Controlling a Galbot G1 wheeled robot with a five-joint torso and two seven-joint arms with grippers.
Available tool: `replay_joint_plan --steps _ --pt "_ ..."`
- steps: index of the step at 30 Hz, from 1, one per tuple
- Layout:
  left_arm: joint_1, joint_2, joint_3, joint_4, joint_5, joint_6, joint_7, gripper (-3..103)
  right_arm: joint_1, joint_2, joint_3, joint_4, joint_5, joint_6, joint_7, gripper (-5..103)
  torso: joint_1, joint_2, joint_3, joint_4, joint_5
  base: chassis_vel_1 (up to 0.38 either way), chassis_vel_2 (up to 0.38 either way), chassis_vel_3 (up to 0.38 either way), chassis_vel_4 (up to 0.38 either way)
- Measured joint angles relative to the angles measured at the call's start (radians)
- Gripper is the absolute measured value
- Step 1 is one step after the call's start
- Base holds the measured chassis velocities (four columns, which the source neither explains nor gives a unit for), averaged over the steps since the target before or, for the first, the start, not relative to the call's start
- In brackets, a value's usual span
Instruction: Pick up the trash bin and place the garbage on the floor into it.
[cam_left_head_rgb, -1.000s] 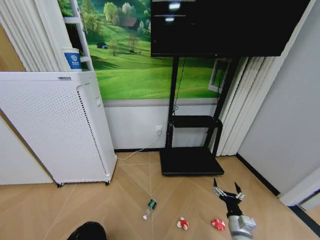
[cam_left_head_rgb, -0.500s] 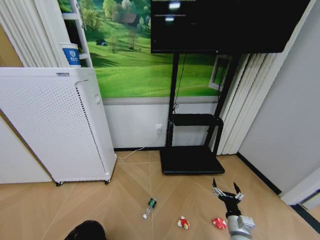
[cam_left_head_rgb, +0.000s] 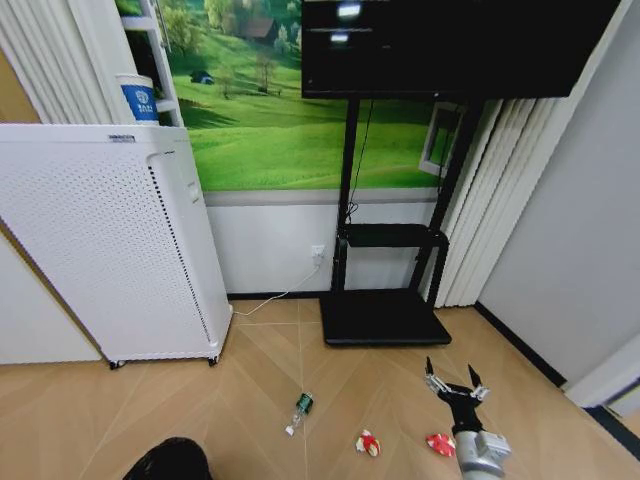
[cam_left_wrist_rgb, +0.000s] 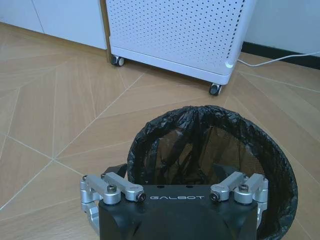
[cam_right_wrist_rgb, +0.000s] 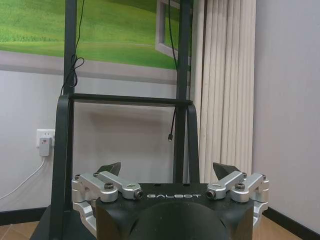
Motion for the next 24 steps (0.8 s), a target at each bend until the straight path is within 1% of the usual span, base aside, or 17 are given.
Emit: replay_joint_plan --steps 4,9,10,12,13,15,16,17,19,21,24 --pt "0.006 -0.001 -0.001 -0.006 0.027 -0.026 0.01 97 0.0 0.0 -0.001 0.002 0.0 0.0 0.001 100 -0.003 -0.012 -0.009 0.0 0.0001 0.0 0.0 0.0 0.0" --pt "0.01 -0.002 -0.001 -0.015 0.021 -0.022 0.007 97 0.01 -0.004 -0.002 -0.005 0.002 0.0 0.002 100 -0.003 -0.015 -0.012 0.0 0.0 0.0 0.0 0.0 0.0" --pt "0.013 -0.002 0.0 -0.015 0.009 -0.018 0.004 97 0.012 -0.004 -0.002 -0.007 0.002 0.0 0.002 100 -0.003 -0.015 -0.012 0.0 0.0 0.0 0.0 0.0 0.0" --pt "0.027 -0.001 0.006 -0.022 -0.066 0.005 -0.015 97 0.015 -0.005 -0.003 -0.009 0.003 -0.001 0.003 100 -0.003 -0.014 -0.011 0.0001 0.0 0.0 0.0 0.0 0.0" --pt "0.027 -0.001 0.006 -0.022 -0.066 0.005 -0.015 97 0.015 -0.005 -0.003 -0.009 0.003 -0.001 0.003 100 -0.003 -0.014 -0.011 0.0001 0.0 0.0 0.0 0.0 0.0" --pt "0.036 0.005 0.011 -0.029 -0.175 0.039 -0.054 97 0.017 -0.005 -0.004 -0.013 0.004 -0.001 0.003 100 -0.003 -0.013 -0.011 0.0 0.0001 0.0 0.0 0.0 0.0" --pt "0.031 0.007 0.01 -0.022 -0.202 0.048 -0.068 97 0.019 -0.005 -0.005 -0.014 0.005 -0.001 0.003 100 -0.003 -0.012 -0.01 0.0 0.0001 0.0 0.0 0.0 0.0" --pt "0.031 0.007 0.01 -0.022 -0.202 0.048 -0.068 97 0.019 -0.005 -0.005 -0.014 0.005 -0.001 0.003 100 -0.003 -0.012 -0.01 0.0 0.0001 0.0 0.0 0.0 0.0" --pt "0.01 0.012 -0.003 0.005 -0.227 0.059 -0.084 97 0.021 -0.006 -0.006 -0.018 0.006 -0.001 0.003 100 -0.002 -0.011 -0.009 0.0 -0.0003 0.0 0.0 0.0 0.0" --pt "0.005 0.014 -0.007 0.009 -0.234 0.061 -0.086 97 0.021 -0.006 -0.007 -0.019 0.007 -0.001 0.003 100 -0.002 -0.011 -0.009 0.0 -0.0003 0.0 0.0 0.0 0.0" --pt "-0.032 0.027 -0.029 0.041 -0.25 0.079 -0.092 97 0.022 -0.007 -0.006 -0.026 0.007 -0.001 0.003 100 -0.002 -0.009 -0.008 0.0 -0.0001 0.0 0.0 0.0 0.0"
